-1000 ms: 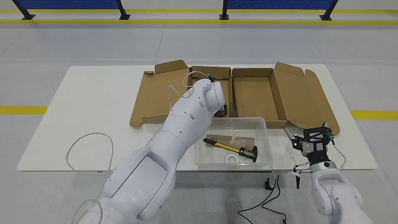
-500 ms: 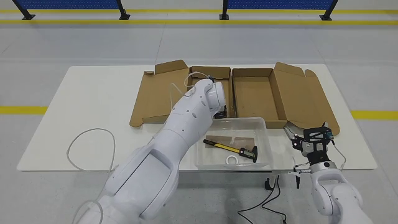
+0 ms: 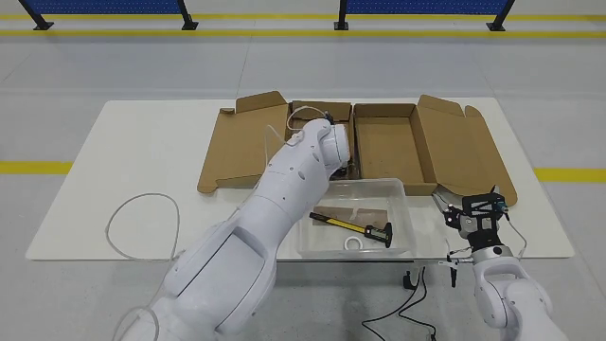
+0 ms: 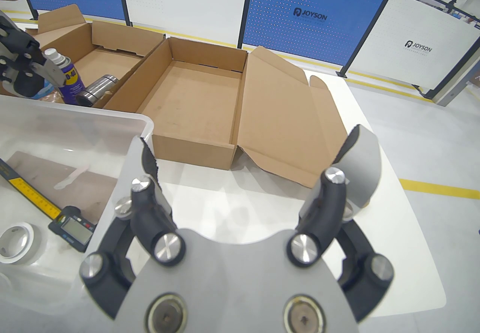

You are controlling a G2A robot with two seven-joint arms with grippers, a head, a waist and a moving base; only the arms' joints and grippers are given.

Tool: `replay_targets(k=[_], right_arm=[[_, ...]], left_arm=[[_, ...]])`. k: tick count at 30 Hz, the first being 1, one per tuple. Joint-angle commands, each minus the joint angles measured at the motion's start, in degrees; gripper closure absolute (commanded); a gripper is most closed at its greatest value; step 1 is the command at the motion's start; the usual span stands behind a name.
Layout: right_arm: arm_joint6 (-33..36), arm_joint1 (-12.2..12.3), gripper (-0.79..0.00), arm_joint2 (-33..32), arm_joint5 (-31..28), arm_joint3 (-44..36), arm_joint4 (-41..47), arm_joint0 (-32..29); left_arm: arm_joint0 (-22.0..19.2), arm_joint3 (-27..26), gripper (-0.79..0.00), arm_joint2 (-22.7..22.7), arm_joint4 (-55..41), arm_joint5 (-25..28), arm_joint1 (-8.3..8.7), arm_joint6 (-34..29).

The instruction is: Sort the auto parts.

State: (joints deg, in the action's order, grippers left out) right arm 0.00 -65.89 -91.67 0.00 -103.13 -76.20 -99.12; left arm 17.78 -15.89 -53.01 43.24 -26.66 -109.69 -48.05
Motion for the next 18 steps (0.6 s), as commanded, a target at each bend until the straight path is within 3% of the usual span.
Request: replay_targets(k=[1, 10, 13, 18], right_arm=[[0.0, 0.0, -0.785, 0.0, 0.0, 0.0, 0.0, 0.0], [0.0, 0.0, -0.785, 0.0, 0.0, 0.0, 0.0, 0.0], [0.0, 0.0, -0.785, 0.0, 0.0, 0.0, 0.0, 0.0], [0.0, 0.0, -0.785, 0.0, 0.0, 0.0, 0.0, 0.0]], left_arm=[[0.52, -0.92, -0.785, 0.39, 0.41, 0.32, -0.22, 0.44], [3.11, -7.57, -0.785, 1.28, 3.44, -2.21, -0.03, 3.12], [4.76, -11.92, -0.785, 1.2, 4.87, -3.9, 0.53, 2.96], [9.64, -23.52, -0.785, 0.92, 9.08, -7.21, 2.18, 0.55]])
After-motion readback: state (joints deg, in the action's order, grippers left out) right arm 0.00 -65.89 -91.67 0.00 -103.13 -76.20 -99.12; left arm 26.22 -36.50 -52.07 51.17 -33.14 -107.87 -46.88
